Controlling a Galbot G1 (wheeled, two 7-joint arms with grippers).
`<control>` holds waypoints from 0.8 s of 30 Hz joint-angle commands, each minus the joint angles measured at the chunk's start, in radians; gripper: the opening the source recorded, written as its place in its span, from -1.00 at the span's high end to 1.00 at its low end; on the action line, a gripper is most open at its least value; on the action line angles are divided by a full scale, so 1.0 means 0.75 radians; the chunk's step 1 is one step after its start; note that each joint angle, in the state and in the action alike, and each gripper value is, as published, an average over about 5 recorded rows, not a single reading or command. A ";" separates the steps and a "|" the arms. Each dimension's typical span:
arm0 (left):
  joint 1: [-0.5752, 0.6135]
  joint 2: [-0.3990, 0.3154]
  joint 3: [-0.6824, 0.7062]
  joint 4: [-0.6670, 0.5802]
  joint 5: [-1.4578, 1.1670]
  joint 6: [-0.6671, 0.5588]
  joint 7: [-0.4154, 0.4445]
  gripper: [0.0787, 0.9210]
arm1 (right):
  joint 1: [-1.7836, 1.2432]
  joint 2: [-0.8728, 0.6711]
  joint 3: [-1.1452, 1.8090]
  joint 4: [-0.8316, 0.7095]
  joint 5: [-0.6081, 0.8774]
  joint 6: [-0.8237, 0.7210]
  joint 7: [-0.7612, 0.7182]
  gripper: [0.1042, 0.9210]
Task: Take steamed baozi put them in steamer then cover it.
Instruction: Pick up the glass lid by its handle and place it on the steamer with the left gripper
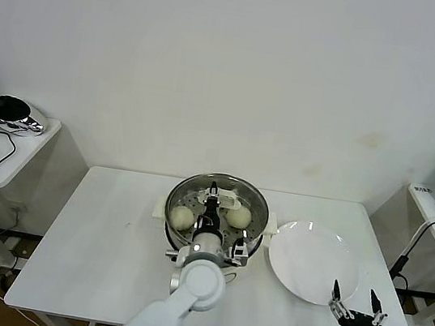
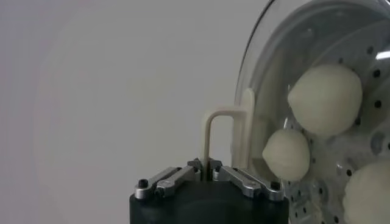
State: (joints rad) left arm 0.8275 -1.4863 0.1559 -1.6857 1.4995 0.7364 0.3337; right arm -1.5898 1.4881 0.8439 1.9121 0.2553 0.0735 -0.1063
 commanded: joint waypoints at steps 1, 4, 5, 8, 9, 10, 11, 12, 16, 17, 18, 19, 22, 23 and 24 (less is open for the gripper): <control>0.001 0.003 -0.013 0.017 0.009 0.032 0.000 0.87 | 0.000 0.002 -0.008 0.000 -0.006 -0.001 0.000 -0.76; 0.003 0.002 -0.020 0.032 0.008 0.024 -0.018 0.87 | -0.003 0.001 -0.007 0.003 -0.009 0.000 -0.001 -0.76; 0.004 0.002 -0.022 0.036 0.007 0.021 -0.023 0.87 | -0.004 0.001 -0.006 0.004 -0.009 0.000 -0.001 -0.76; 0.010 -0.001 -0.025 0.043 0.005 0.013 -0.035 0.87 | -0.008 0.001 -0.005 0.006 -0.012 0.001 -0.001 -0.76; 0.012 -0.002 -0.025 0.044 0.004 0.012 -0.037 0.87 | -0.009 0.002 -0.005 0.006 -0.012 0.001 -0.001 -0.76; 0.013 -0.003 -0.025 0.045 0.004 0.011 -0.039 0.87 | -0.009 0.003 -0.005 0.006 -0.014 0.001 -0.001 -0.76; 0.014 -0.004 -0.025 0.046 0.003 0.011 -0.040 0.87 | -0.009 0.004 -0.005 0.007 -0.014 0.001 -0.001 -0.76; 0.014 -0.005 -0.024 0.047 0.002 0.010 -0.042 0.87 | -0.009 0.005 -0.006 0.007 -0.015 0.001 -0.001 -0.76; 0.015 -0.002 -0.022 0.050 -0.006 0.006 -0.053 0.87 | -0.009 0.009 -0.007 0.010 -0.018 0.001 0.000 -0.76; 0.016 -0.001 -0.021 0.050 -0.009 0.003 -0.058 0.87 | -0.010 0.009 -0.007 0.010 -0.018 0.002 -0.001 -0.76; 0.018 0.000 -0.021 0.050 -0.011 0.000 -0.063 0.87 | -0.010 0.009 -0.007 0.010 -0.019 0.002 -0.001 -0.76; 0.021 0.001 -0.021 0.049 -0.012 -0.003 -0.068 0.87 | -0.011 0.009 -0.007 0.010 -0.019 0.002 -0.001 -0.76; 0.031 0.007 -0.022 0.039 -0.004 -0.025 -0.078 0.87 | -0.011 0.009 -0.008 0.008 -0.019 0.003 -0.001 -0.76; 0.034 0.009 -0.023 0.031 -0.002 -0.035 -0.078 0.87 | -0.010 0.009 -0.009 0.008 -0.019 0.003 -0.001 -0.76; 0.037 0.010 -0.026 0.019 -0.002 -0.044 -0.077 0.87 | -0.009 0.009 -0.010 0.007 -0.020 0.003 -0.001 -0.76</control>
State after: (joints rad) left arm 0.8469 -1.4819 0.1418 -1.6572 1.4989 0.7356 0.2857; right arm -1.5976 1.4946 0.8380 1.9185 0.2418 0.0751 -0.1069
